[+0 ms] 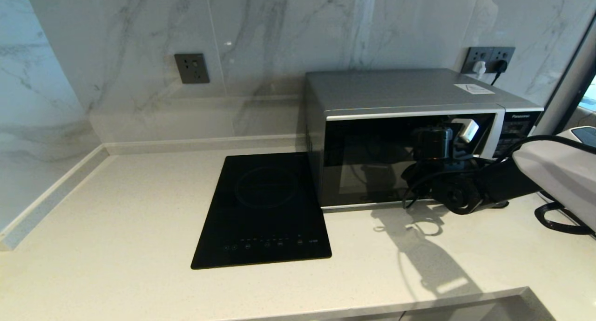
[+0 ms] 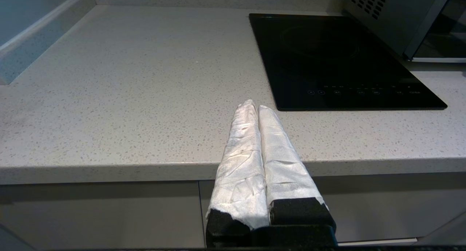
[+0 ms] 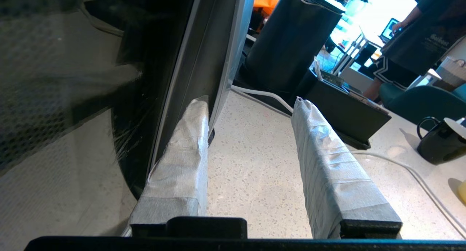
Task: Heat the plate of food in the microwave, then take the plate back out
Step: Open the microwave oven
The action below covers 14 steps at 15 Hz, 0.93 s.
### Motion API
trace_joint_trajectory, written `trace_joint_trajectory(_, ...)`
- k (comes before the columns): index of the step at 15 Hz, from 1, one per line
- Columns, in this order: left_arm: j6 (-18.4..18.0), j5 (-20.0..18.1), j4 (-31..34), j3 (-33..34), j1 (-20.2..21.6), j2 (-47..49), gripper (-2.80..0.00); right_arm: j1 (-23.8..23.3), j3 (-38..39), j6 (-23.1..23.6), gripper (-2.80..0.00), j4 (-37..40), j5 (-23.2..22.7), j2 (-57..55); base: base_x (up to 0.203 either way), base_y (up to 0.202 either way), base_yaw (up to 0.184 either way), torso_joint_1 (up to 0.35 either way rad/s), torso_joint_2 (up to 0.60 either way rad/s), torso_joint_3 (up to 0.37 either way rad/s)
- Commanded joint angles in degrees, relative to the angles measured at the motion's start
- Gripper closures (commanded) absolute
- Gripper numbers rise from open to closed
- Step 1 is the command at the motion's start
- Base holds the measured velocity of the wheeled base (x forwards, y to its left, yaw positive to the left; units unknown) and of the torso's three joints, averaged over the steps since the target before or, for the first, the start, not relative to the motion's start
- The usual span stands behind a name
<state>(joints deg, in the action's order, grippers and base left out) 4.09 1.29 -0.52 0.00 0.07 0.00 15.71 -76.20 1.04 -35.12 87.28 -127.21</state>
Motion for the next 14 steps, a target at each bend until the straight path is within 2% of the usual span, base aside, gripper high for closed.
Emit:
trace_joint_trajectory(1, 0.04, 0.03, 0.0, 0.0, 0.01, 0.09, 0.0, 0.38, 0.0, -0.06, 0.0, -0.13, 0.38, -0.05, 0.0, 0.0, 0.0, 0.0, 0.0, 0.0)
trace_joint_trajectory(14, 0.04, 0.03, 0.0, 0.0, 0.01, 0.09, 0.0, 1.07, 1.32, 0.37, 0.0, -0.12, 0.38, 2.31, 0.0, 0.0, 0.0, 0.0, 0.0, 0.0)
